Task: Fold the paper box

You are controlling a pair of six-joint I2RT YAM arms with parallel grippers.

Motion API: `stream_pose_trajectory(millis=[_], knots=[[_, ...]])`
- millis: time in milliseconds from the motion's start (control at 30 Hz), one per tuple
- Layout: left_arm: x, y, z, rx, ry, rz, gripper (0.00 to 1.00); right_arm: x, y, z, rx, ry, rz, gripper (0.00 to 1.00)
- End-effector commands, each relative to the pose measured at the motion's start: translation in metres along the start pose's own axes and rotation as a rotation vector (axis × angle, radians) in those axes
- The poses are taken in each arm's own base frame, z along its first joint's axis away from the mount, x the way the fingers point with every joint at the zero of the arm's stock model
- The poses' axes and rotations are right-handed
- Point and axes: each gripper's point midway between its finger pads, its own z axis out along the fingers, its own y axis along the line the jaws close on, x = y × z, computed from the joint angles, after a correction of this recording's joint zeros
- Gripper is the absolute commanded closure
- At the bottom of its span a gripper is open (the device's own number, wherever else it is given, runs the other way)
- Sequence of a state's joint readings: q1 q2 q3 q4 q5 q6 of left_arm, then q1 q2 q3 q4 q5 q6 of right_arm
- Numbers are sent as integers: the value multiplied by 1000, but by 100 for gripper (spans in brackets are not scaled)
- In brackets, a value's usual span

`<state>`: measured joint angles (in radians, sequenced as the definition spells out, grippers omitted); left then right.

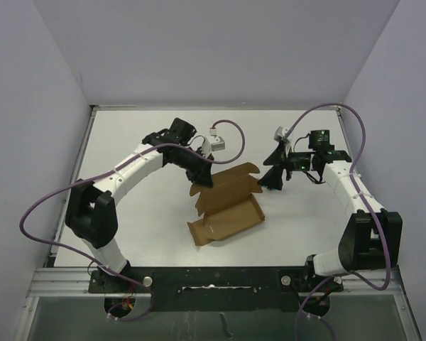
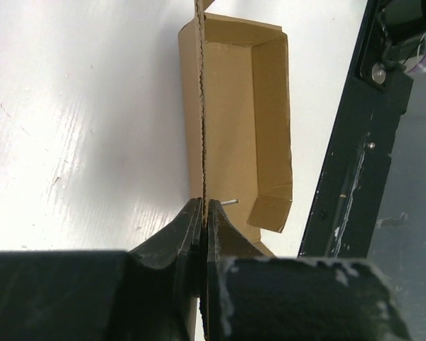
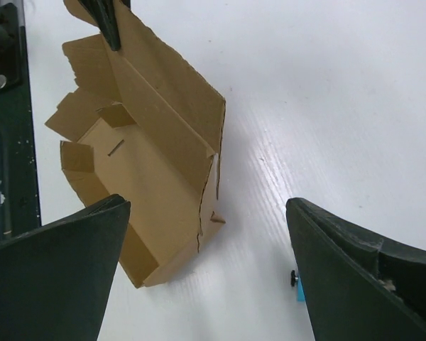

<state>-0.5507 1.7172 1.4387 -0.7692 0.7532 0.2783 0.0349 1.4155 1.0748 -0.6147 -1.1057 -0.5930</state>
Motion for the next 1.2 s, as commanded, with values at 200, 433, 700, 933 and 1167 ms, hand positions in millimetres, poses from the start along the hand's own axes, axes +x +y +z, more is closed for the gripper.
stream_pose_trajectory(millis=[200, 433, 700, 933, 1167], knots=[[-27, -8, 9, 1, 28, 197, 100, -15, 22, 11, -115, -50, 20, 4], [-31, -13, 14, -6, 73, 251, 100, -8, 15, 15, -92, -17, 29, 17], [-32, -16, 14, -7, 91, 288, 100, -7, 15, 15, -98, -14, 21, 37], [-36, -18, 14, -8, 87, 308, 100, -7, 20, 16, -124, -15, 13, 76], [-41, -19, 12, -18, 69, 312, 100, -8, 22, 14, -132, -18, -6, 100]])
